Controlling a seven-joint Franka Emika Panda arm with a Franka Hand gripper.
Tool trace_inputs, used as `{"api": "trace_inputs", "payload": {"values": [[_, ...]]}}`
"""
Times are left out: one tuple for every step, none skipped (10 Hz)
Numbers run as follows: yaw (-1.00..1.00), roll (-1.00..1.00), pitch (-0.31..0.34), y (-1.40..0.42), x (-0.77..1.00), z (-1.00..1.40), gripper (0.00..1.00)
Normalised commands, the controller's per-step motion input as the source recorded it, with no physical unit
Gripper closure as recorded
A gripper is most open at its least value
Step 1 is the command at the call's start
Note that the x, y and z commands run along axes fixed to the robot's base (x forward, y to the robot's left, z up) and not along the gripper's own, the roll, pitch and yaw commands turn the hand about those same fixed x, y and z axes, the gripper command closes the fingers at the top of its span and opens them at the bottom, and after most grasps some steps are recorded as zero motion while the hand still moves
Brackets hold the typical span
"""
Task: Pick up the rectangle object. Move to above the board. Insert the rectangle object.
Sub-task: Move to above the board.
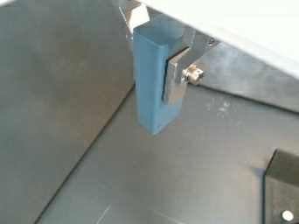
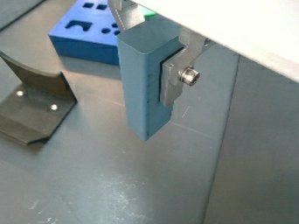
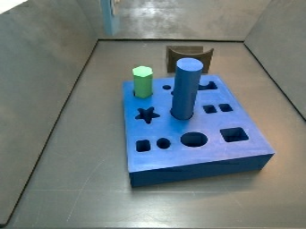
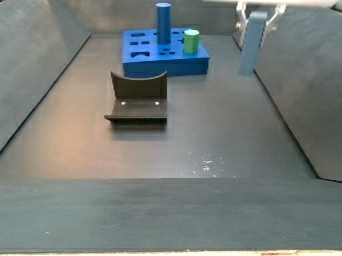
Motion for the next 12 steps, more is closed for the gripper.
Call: {"api": "trace_inputs", "payload": {"values": [[0.01, 0.14, 0.106, 0.08, -0.01, 1.0, 1.0], [0.0, 0.11, 0.104, 0.08, -0.01, 1.0, 1.0], [-0.01, 0.09, 0.106, 0.08, -0.01, 1.0, 1.0], [-0.01, 0.08, 0.103, 0.07, -0.01, 1.0, 1.0], [-0.02, 0.06, 0.106, 0.07, -0.01, 1.0, 1.0], [-0.02, 0.04, 0.109, 0.07, -0.01, 1.0, 1.0], [-0.03, 0.03, 0.113, 0.07, -0.01, 1.0, 1.0], [-0.03, 0.02, 0.114, 0.07, -0.01, 1.0, 1.0], [-0.03, 0.01, 0.114, 0.07, -0.01, 1.0, 1.0], [-0.04, 0.0, 0.114, 0.07, 0.0, 1.0, 1.0], [-0.04, -0.02, 0.117, 0.06, 0.0, 1.0, 1.0], [-0.04, -0.02, 0.121, 0.06, 0.0, 0.98, 1.0]]}}
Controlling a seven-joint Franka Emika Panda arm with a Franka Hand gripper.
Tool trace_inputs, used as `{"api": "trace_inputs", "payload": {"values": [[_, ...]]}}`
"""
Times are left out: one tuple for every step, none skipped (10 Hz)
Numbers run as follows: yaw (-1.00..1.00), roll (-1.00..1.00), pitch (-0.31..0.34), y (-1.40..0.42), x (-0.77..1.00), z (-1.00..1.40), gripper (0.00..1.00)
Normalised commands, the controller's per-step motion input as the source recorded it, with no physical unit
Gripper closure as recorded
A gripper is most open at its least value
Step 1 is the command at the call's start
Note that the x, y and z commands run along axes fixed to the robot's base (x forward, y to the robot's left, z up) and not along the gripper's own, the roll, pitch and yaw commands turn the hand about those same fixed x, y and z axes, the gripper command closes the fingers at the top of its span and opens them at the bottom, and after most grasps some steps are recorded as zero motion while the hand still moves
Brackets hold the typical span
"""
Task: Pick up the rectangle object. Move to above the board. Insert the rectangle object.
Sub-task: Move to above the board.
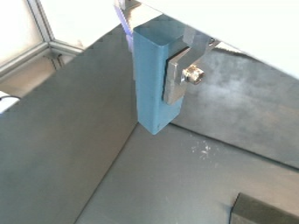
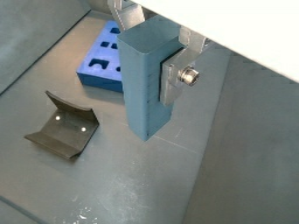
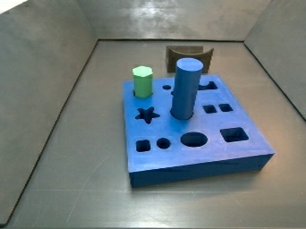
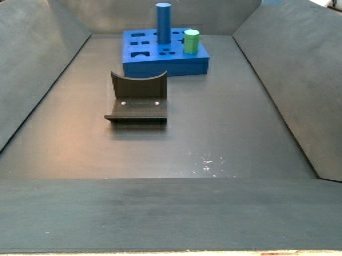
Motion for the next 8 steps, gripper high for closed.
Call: {"api": "trace_inputs", "payload": {"values": [[-0.05, -0.03, 0.12, 0.05, 0.0, 0.88, 1.0], [-0.04, -0.04, 0.122, 0.03, 0.0, 0.67, 1.0], [-0.04, -0.05, 0.122, 0.02, 0.01, 0.48, 1.0], [-0.04, -0.06, 0.128, 0.01, 0.01, 0.33, 1.0], [-0.04, -0.07, 0.127, 0.01, 0.01, 0.24, 1.0], [1.0, -0.23, 0.151, -1.0, 0.41, -0.5, 1.0], [1.0, -0.19, 0.143, -1.0, 0.42, -0.51, 1.0], [1.0, -0.16, 0.15, -1.0, 0.43, -0.51, 1.0]]}}
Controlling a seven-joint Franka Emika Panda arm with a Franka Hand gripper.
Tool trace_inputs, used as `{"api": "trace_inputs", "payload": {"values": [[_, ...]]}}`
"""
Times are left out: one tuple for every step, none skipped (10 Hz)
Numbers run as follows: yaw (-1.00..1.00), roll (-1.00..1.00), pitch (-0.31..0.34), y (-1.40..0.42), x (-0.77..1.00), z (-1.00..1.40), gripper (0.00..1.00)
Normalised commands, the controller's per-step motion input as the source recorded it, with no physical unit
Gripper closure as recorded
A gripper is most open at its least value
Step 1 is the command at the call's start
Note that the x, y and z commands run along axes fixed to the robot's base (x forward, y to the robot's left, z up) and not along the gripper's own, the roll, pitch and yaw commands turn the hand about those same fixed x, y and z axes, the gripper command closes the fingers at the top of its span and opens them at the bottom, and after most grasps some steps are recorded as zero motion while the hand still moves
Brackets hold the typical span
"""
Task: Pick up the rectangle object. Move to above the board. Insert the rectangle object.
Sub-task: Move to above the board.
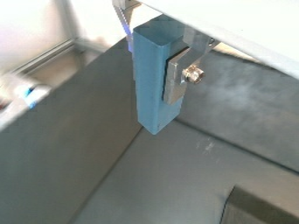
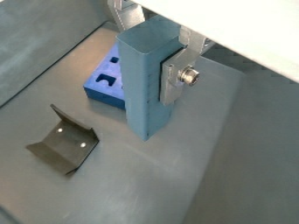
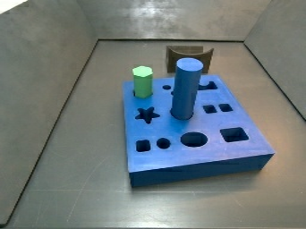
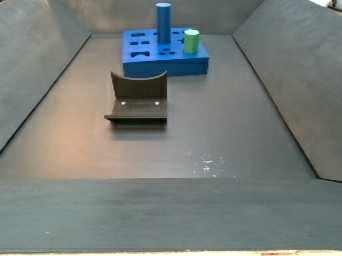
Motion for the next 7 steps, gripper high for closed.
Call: {"api": "trace_inputs", "payload": {"values": [[1.0, -0.24, 0.146, -1.0, 0.44, -0.5, 1.0], [0.66, -0.18, 0.111, -1.0, 0.44, -0.5, 1.0], [0.42, -0.08, 0.073, -1.0, 0.45, -0.5, 1.0], [0.25, -0.05, 0.057, -1.0, 0.45, -0.5, 1.0], [0.11, -0.01, 0.034, -1.0, 0.47, -0.5, 1.0], [0.06, 0.01, 0.03, -1.0, 0.48, -0.5, 1.0], [0.05, 0.01, 0.034, -1.0, 0.49, -0.5, 1.0]]}}
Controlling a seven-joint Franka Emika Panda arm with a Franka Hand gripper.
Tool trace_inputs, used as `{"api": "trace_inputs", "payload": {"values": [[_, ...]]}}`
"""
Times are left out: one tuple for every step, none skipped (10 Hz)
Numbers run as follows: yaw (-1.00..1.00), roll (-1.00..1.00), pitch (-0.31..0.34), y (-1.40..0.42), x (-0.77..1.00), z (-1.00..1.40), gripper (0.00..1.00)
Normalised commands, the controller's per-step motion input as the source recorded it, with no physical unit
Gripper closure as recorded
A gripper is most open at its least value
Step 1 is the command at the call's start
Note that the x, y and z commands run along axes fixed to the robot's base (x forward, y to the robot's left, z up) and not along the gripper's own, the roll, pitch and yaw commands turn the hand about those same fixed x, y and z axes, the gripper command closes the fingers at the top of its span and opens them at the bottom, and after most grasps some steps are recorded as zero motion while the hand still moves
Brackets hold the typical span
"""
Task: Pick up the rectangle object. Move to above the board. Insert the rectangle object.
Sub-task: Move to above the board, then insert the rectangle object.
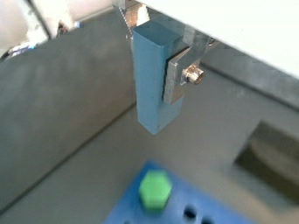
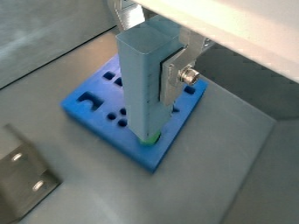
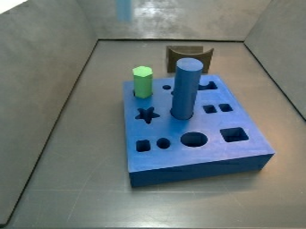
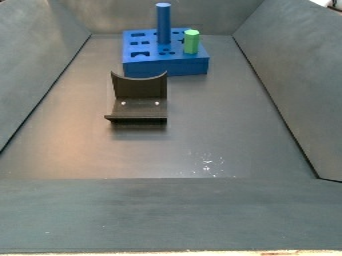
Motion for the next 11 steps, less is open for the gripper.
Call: {"api": "trace_inputs", "payload": {"values": [[0.03, 0.03, 0.034, -1.0, 0.51, -0.5, 1.0], [0.02, 0.08, 0.017, -0.87, 0.47, -0.44, 1.0], [0.02, 0.1, 0.017, -0.61, 0.35, -0.31, 1.0], [0.01, 0.11, 0.012, -0.38, 0.23, -0.19, 1.0], [0.01, 0.08, -0.005, -0.23, 0.14, -0.1, 1.0], [-0.03, -0.07, 0.0, 0.0, 0.0, 0.0, 1.0], [-0.01, -0.07, 0.0, 0.0, 0.0, -0.01, 1.0], [-0.02, -0.01, 0.0, 0.0, 0.0, 0.0, 1.0], [-0.03, 0.0, 0.0, 0.0, 0.02, 0.0, 1.0], [-0.09, 0.07, 0.0, 0.0, 0.16, 0.27, 1.0], [-0.05, 0.02, 0.0, 0.01, 0.38, 0.73, 1.0]]}}
